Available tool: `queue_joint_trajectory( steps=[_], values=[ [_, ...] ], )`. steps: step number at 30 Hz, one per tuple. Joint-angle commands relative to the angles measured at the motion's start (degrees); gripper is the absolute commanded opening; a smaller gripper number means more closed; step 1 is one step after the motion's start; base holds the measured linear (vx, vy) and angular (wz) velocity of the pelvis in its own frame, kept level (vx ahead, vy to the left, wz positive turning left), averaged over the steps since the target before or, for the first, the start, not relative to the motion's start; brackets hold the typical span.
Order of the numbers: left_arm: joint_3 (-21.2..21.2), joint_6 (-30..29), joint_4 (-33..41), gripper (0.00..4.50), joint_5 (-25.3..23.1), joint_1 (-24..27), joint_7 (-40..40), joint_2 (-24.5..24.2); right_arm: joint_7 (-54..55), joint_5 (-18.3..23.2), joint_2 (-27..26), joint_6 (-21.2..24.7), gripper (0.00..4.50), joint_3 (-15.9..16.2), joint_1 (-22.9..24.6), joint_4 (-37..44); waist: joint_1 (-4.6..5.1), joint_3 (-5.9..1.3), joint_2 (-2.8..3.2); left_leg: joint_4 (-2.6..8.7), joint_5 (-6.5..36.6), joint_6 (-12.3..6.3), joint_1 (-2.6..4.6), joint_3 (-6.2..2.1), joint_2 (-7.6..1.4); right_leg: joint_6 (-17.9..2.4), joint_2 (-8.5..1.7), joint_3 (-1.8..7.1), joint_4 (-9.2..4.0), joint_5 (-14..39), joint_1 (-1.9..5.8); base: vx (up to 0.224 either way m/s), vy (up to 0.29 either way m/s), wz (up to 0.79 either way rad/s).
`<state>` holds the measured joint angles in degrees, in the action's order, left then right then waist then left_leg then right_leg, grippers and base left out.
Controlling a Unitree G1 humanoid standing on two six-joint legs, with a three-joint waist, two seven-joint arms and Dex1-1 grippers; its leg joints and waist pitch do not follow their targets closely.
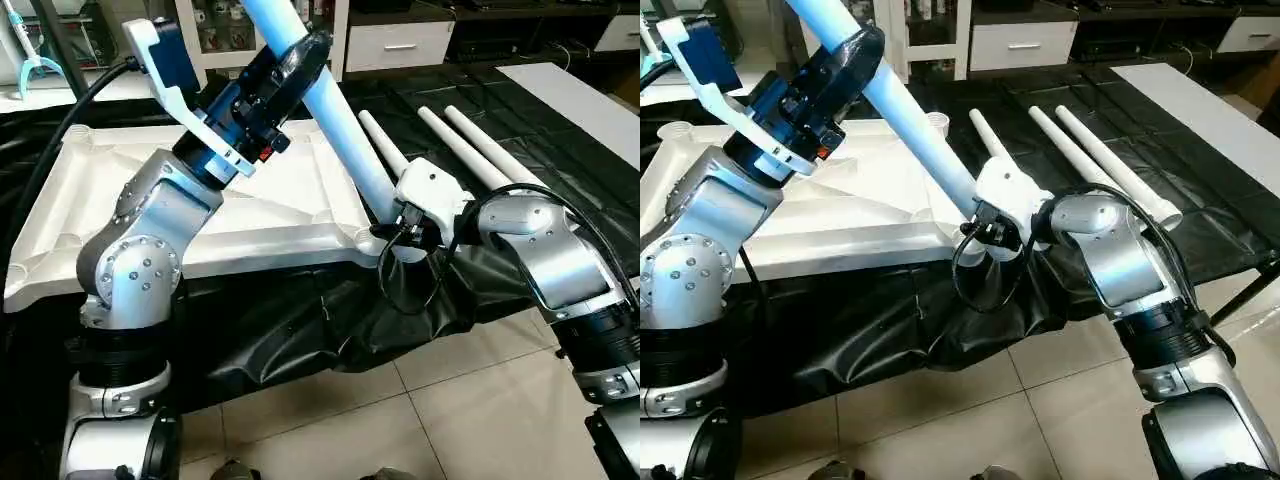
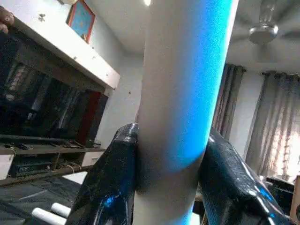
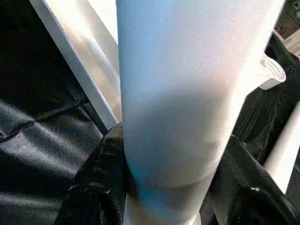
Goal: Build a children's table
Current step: Insert table leg to table base
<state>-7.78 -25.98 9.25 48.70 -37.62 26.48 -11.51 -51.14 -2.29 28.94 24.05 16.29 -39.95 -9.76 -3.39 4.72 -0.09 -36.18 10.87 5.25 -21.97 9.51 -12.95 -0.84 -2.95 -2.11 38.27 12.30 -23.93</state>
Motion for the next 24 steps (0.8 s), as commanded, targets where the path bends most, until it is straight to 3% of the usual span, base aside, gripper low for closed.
queue_joint_trajectory(
  steps=[1,4,5,8,14,17,22,23,24],
  values=[
    [-0.77,0.3,0.28,1.59,-0.47,0.48,-1.48,0.21,-0.1,0.42,-0.18,-2.06,1.84,0.08,0.03,0.45,0.02,-5.93,-0.29,2.69,-0.12,-2.48,0.59,0.85,0.66,-15.24,-2.44,2.31,-3.23,-11.27,4.8,0.0,0.0,0.0],
    [-1.09,1.08,0.15,1.54,-1.09,0.24,-2.06,0.44,-0.29,1.43,-0.68,-2.2,1.84,-0.62,0.0,0.34,0.03,-5.96,-0.35,2.68,-0.2,-2.47,0.59,0.83,0.66,-15.25,-2.45,2.3,-3.18,-11.29,4.83,0.0,0.0,0.0],
    [-1.23,2.22,0.11,1.52,-2.3,0.07,-2.53,0.52,0.53,2.43,-1.72,-3.7,2.4,-2.01,-0.08,0.03,0.11,-5.99,-0.42,2.67,-0.18,-2.68,0.56,0.84,0.58,-15.27,-2.52,2.29,-3.23,-11.29,4.76,0.0,0.0,0.0],
    [0.37,7.37,0.84,1.52,-8.58,0.41,-2.08,-0.06,4.61,2.83,-3.79,-8.51,2.62,-4.82,-0.51,-1.14,0.16,-6.02,-0.38,2.6,-0.37,-2.76,0.52,0.84,0.53,-14.76,-2.61,2.3,-3.22,-10.76,4.69,0.0,0.0,0.0],
    [1.13,12.52,4.27,1.5,-12.75,1.6,-3.6,1.45,10.92,0.96,-5.59,-14.02,3.05,-5.71,0.93,-2.24,0.17,-5.9,-0.43,2.68,-0.12,-2.18,0.55,0.88,0.56,-14.14,-2.52,2.32,-3.26,-9.97,4.65,0.0,0.0,0.0],
    [1.49,13.02,5.5,1.5,-13.44,2.17,-4.26,1.81,15.11,-1.58,-6.45,-17.24,3.42,-4.79,1.92,-3.1,0.18,-5.85,-0.37,2.71,0.13,-1.66,0.55,0.86,0.53,-13.78,-2.61,2.31,-3.35,-9.05,4.56,0.0,0.0,0.0],
    [2.24,14.76,5.63,1.5,-15.57,3.0,-4.14,2.42,21.62,-7.23,-8.0,-22.46,3.5,-2.13,2.98,-6.03,0.47,-5.68,-0.38,2.77,1.69,-0.41,0.5,0.94,0.73,-12.86,-2.48,2.32,-3.62,-6.11,4.47,0.0,0.0,0.0],
    [2.24,15.02,5.52,1.5,-15.76,2.98,-4.13,2.51,22.17,-7.68,-8.06,-22.99,3.5,-1.78,2.97,-6.52,0.46,-5.7,0.03,2.76,2.13,-0.23,0.59,0.85,0.68,-12.62,-2.52,2.3,-3.57,-5.65,4.38,0.0,0.0,0.0],
    [2.21,15.15,5.41,1.5,-15.88,2.85,-4.14,2.48,22.41,-7.97,-8.1,-23.34,3.5,-1.45,2.88,-6.86,0.59,-5.65,-0.07,2.78,2.57,-0.22,0.6,0.94,0.71,-12.5,-2.45,2.31,-3.73,-5.33,4.33,0.0,0.0,0.0]
  ],
)
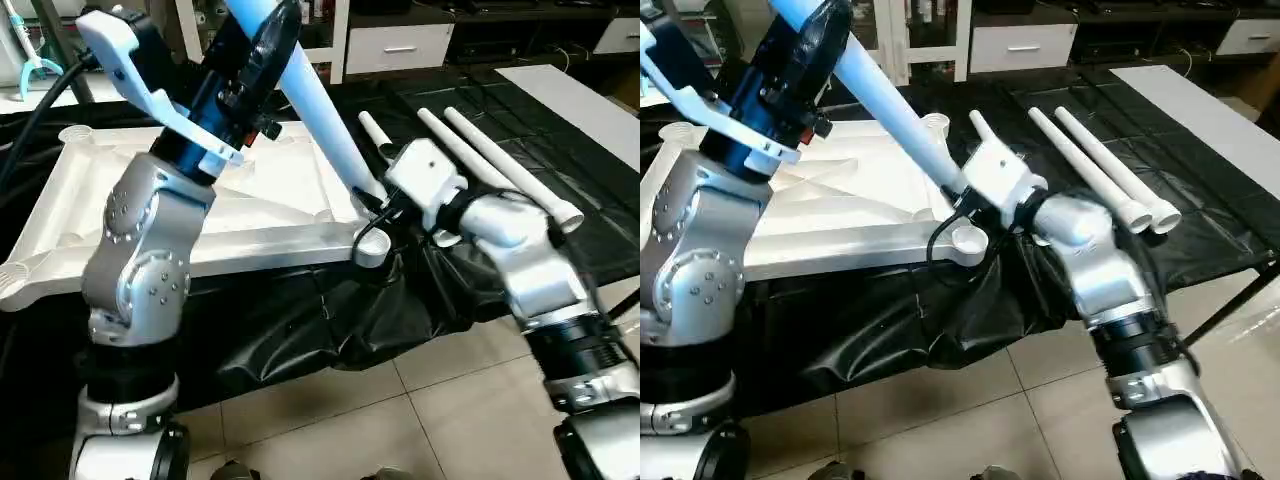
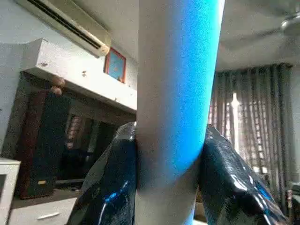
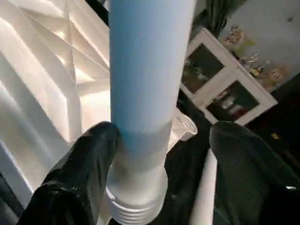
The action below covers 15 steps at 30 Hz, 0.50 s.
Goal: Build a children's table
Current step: Insert table leg to table base
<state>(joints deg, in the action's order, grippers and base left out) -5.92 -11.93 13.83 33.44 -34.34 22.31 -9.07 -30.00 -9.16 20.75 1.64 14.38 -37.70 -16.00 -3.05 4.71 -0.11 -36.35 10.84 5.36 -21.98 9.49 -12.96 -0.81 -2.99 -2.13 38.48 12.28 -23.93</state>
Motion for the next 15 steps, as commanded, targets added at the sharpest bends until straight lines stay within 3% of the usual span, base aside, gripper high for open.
queue_joint_trajectory(
  steps=[1,7,15],
  values=[
    [0.34,1.15,0.78,1.5,-0.68,-0.49,0.02,0.02,1.33,-1.12,0.04,-1.06,3.5,0.54,0.61,-0.73,0.21,-5.66,-0.07,3.0,2.91,-0.22,0.66,0.91,0.69,-12.48,-2.37,2.36,-3.88,-5.34,4.38,0.0,0.0,0.0],
    [0.28,0.91,0.89,1.5,0.09,-0.59,0.14,0.28,4.29,-1.6,-2.31,-5.91,3.5,-0.05,-0.44,-5.08,0.31,-5.81,0.12,2.93,2.28,-0.62,0.54,0.87,0.78,-12.99,-2.29,2.29,-3.59,-8.49,4.39,0.0,0.0,0.0],
    [-0.64,0.78,1.48,1.5,2.38,-0.87,0.06,1.5,6.63,-1.32,-4.85,-8.3,3.5,-0.35,-2.74,-10.18,0.5,-5.82,0.04,2.91,3.02,-0.71,0.52,0.91,0.81,-13.41,-2.29,2.28,-3.53,-8.31,4.45,0.0,0.0,0.0]
  ],
)
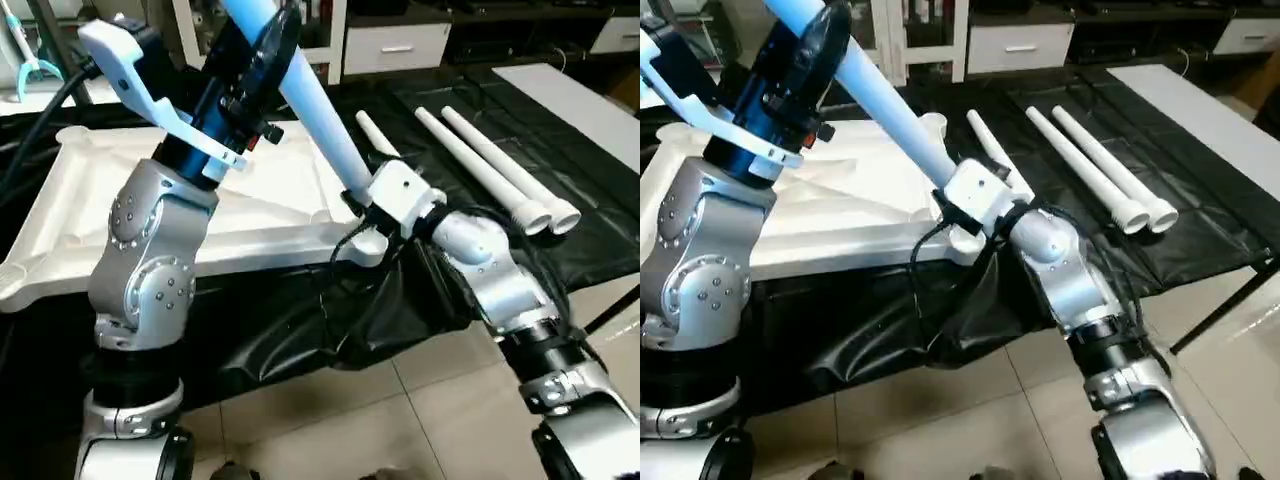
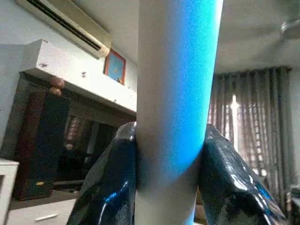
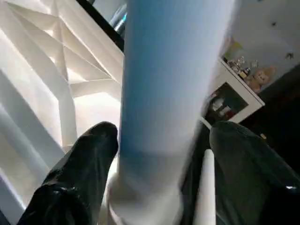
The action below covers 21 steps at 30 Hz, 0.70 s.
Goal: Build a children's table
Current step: Insert table leg to table base
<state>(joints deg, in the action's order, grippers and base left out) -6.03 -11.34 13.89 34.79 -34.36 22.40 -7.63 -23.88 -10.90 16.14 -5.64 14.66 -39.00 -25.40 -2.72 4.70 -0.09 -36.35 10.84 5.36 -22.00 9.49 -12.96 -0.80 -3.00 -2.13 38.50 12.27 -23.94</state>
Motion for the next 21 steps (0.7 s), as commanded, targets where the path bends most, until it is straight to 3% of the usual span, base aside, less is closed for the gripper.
queue_joint_trajectory(
  steps=[1,12,14,21],
  values=[
    [-0.54,0.19,1.42,1.5,1.03,-0.86,-0.02,0.06,0.52,0.42,-0.26,-1.04,3.5,-0.63,-1.47,-0.82,0.17,-5.81,0.03,2.92,3.02,-0.72,0.53,0.91,0.81,-13.42,-2.28,2.28,-3.56,-8.3,4.46,0.0,0.0,0.0],
    [-0.4,0.77,0.77,1.5,0.45,-0.9,0.66,-0.3,0.91,0.18,-2.08,-3.42,3.5,-0.42,-2.32,-2.46,0.44,-5.78,0.21,2.93,3.05,-1.18,0.57,0.86,0.77,-13.37,-2.29,2.24,-3.54,-8.55,4.45,0.0,0.0,0.0],
    [-0.35,0.8,0.75,1.5,0.37,-0.9,0.74,-0.32,1.04,0.16,-2.14,-3.65,3.15,-0.53,-2.38,-2.74,0.47,-5.77,0.18,2.95,3.15,-1.07,0.57,0.86,0.76,-13.31,-2.27,2.23,-3.57,-8.37,4.44,0.0,0.0,0.0],
    [-0.68,1.49,0.01,1.5,-0.45,-1.28,0.75,-0.44,1.83,-0.5,-2.21,-3.24,2.67,-0.93,-2.47,-3.16,0.55,-5.8,0.14,2.91,2.94,-1.07,0.53,0.87,0.82,-13.26,-2.23,2.24,-3.52,-8.96,4.49,0.0,0.0,0.0]
  ],
)
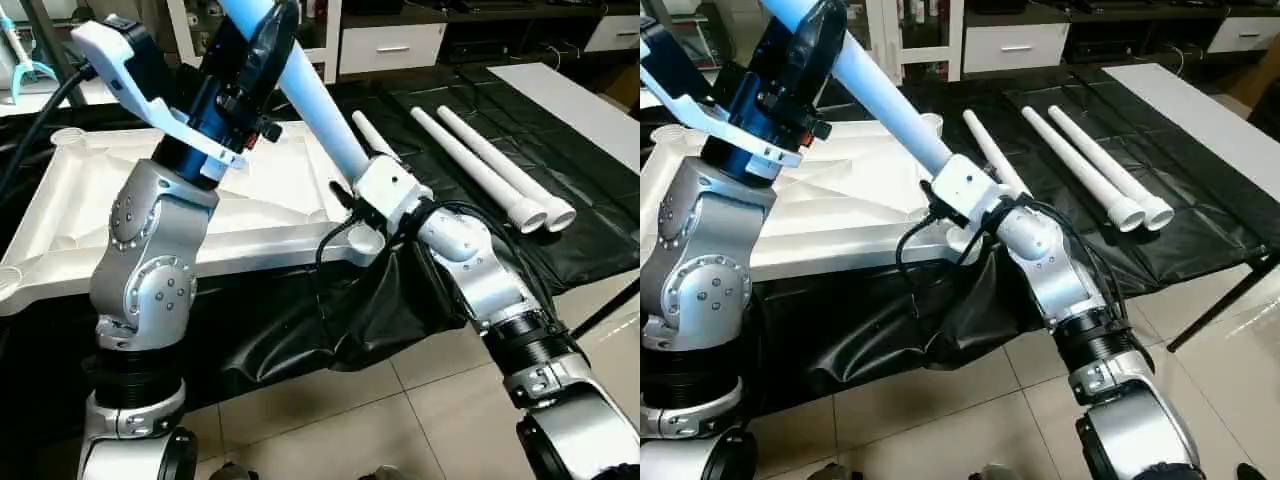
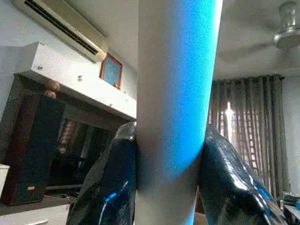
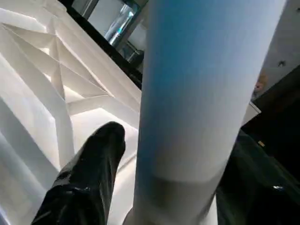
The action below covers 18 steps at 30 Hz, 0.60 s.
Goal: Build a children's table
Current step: Insert table leg to table base
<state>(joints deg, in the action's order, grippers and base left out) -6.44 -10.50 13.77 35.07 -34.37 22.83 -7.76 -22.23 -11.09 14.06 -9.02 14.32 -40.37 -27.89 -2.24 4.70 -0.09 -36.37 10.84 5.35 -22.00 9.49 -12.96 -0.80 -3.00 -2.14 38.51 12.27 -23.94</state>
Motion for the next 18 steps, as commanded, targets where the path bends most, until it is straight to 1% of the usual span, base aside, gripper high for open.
queue_joint_trajectory(
  steps=[1,2,3,5,8,11,12,15,16,17,18],
  values=[
    [-0.27,0.66,0.03,1.5,-0.76,-1.36,0.34,-0.32,0.22,-0.35,-0.13,0.25,2.61,-0.66,-1.14,-0.75,0.1,-5.78,-0.07,2.97,2.99,-1.1,0.54,0.89,0.8,-13.22,-2.22,2.23,-3.55,-8.82,4.49,0.0,0.0,0.0],
    [-0.29,0.75,-0.09,1.5,-0.8,-1.46,0.38,-0.35,0.26,-0.36,-0.14,0.3,2.48,-0.74,-1.2,-0.86,0.09,-5.79,0.0,2.94,2.91,-1.19,0.53,0.89,0.8,-13.19,-2.26,2.26,-3.53,-8.65,4.47,0.0,0.0,0.0],
    [-0.36,0.87,-0.12,1.5,-0.79,-1.47,0.37,-0.37,0.24,-0.36,-0.15,0.33,2.24,-0.73,-1.25,-0.97,0.08,-5.81,0.05,2.93,2.87,-1.2,0.54,0.89,0.8,-13.21,-2.29,2.27,-3.53,-8.66,4.48,0.0,0.0,0.0],
    [-0.41,1.01,-0.14,1.5,-0.83,-1.46,0.29,-0.34,0.15,-0.26,-0.15,0.31,2.2,-0.71,-1.32,-1.13,0.11,-5.81,-0.02,2.91,2.68,-1.34,0.53,0.91,0.81,-13.26,-2.26,2.28,-3.48,-8.88,4.47,0.0,0.0,0.0],
    [-0.4,1.25,-0.28,1.5,-0.87,-1.53,0.28,-0.33,0.02,-0.13,-0.16,0.27,1.94,-0.65,-1.47,-1.48,0.16,-5.79,-0.04,2.92,2.7,-1.34,0.5,0.91,0.82,-13.2,-2.24,2.25,-3.52,-8.69,4.47,0.0,0.0,0.0],
    [-0.46,1.41,-0.32,1.5,-0.85,-1.55,0.27,-0.4,-0.31,-0.02,-0.24,0.24,1.89,-0.64,-1.46,-1.61,0.14,-5.8,-0.04,2.93,2.71,-1.41,0.51,0.91,0.81,-13.19,-2.26,2.25,-3.51,-8.59,4.47,0.0,0.0,0.0],
    [-0.46,1.44,-0.38,1.5,-0.85,-1.57,0.33,-0.44,-0.33,0.0,-0.29,0.18,1.86,-0.68,-1.46,-1.63,0.13,-5.81,0.08,2.9,2.72,-1.42,0.55,0.91,0.81,-13.2,-2.27,2.26,-3.51,-8.61,4.43,0.0,0.0,0.0],
    [-0.32,1.49,-0.3,1.5,-1.01,-1.54,0.37,-0.5,-0.11,0.09,-0.34,0.02,1.86,-0.85,-1.39,-1.56,0.15,-5.82,0.03,2.9,2.59,-1.48,0.48,0.91,0.82,-13.35,-2.27,2.26,-3.48,-8.98,4.48,0.0,0.0,0.0],
    [-0.16,1.74,-0.32,1.5,-1.97,-1.58,-0.16,-0.6,-0.06,0.14,-0.32,-0.01,1.86,-0.92,-1.36,-1.5,0.15,-5.79,0.01,2.92,2.66,-1.53,0.54,0.9,0.77,-13.27,-2.26,2.24,-3.52,-8.88,4.44,0.0,0.0,0.0],
    [-0.41,1.9,-0.88,1.5,-3.55,-1.95,-2.34,-0.41,-0.04,0.27,-0.21,-0.01,1.86,-1.06,-1.36,-1.51,0.18,-5.8,0.05,2.92,2.69,-1.59,0.53,0.88,0.73,-13.21,-2.28,2.24,-3.55,-8.78,4.46,0.0,0.0,0.0],
    [-0.68,1.62,-1.11,1.5,-3.48,-2.11,-3.1,-0.21,-0.05,0.34,-0.16,-0.01,1.86,-1.13,-1.38,-1.54,0.16,-5.82,0.07,2.89,2.6,-1.54,0.55,0.91,0.74,-13.26,-2.28,2.26,-3.49,-8.93,4.43,0.0,0.0,0.0]
  ],
)
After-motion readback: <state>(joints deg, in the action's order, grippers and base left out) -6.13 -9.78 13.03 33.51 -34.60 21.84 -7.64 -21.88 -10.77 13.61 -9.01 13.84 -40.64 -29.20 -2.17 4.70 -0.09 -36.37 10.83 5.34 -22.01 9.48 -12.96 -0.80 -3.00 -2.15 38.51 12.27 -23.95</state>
